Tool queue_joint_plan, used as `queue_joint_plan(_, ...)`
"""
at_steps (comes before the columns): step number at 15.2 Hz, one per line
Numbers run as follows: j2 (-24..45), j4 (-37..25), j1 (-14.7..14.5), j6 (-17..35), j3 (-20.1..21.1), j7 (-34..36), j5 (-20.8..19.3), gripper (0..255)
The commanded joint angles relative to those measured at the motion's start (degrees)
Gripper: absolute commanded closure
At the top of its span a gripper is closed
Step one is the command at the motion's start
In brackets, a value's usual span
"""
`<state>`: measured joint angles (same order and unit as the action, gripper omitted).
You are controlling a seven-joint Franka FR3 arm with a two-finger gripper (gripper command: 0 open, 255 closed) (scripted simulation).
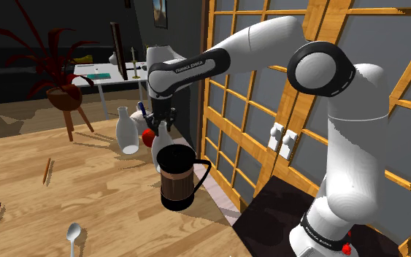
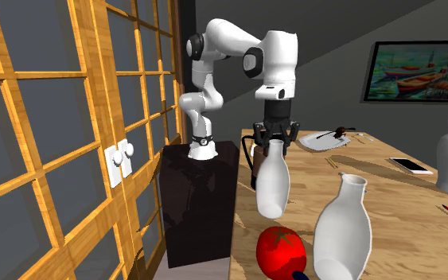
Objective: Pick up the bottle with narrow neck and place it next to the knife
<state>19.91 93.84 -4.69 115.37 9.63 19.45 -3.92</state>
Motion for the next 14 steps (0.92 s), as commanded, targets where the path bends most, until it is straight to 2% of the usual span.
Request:
queue_joint_plan(1,-0.2,-0.4,0.0,-0.7,0.0,0.0,0.1,255)
queue_joint_plan(14,-1.6,-8.4,-0.1,-10.1,0.2,-0.4,0.5,255)
